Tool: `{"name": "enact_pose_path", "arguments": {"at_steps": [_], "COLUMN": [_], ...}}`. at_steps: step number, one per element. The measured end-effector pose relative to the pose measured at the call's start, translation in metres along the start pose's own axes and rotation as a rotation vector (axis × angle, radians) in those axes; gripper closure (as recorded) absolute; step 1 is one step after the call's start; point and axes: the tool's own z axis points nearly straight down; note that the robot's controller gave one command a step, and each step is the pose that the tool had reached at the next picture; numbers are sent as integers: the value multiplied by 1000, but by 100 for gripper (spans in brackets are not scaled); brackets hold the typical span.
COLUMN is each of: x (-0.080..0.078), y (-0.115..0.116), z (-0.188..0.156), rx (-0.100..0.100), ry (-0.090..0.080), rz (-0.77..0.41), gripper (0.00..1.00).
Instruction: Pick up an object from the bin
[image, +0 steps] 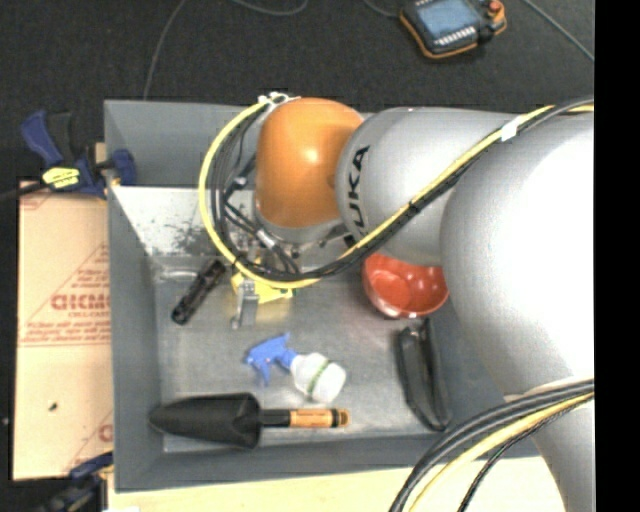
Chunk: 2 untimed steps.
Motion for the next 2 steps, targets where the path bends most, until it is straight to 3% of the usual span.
{"name": "enact_pose_path", "arguments": {"at_steps": [1,2], "x": [-16,-21], "y": [-10,7], "z": [50,53], "rx": [3,-2], "ry": [1,-9], "rz": [-247,-39], "gripper": [0,0]}}
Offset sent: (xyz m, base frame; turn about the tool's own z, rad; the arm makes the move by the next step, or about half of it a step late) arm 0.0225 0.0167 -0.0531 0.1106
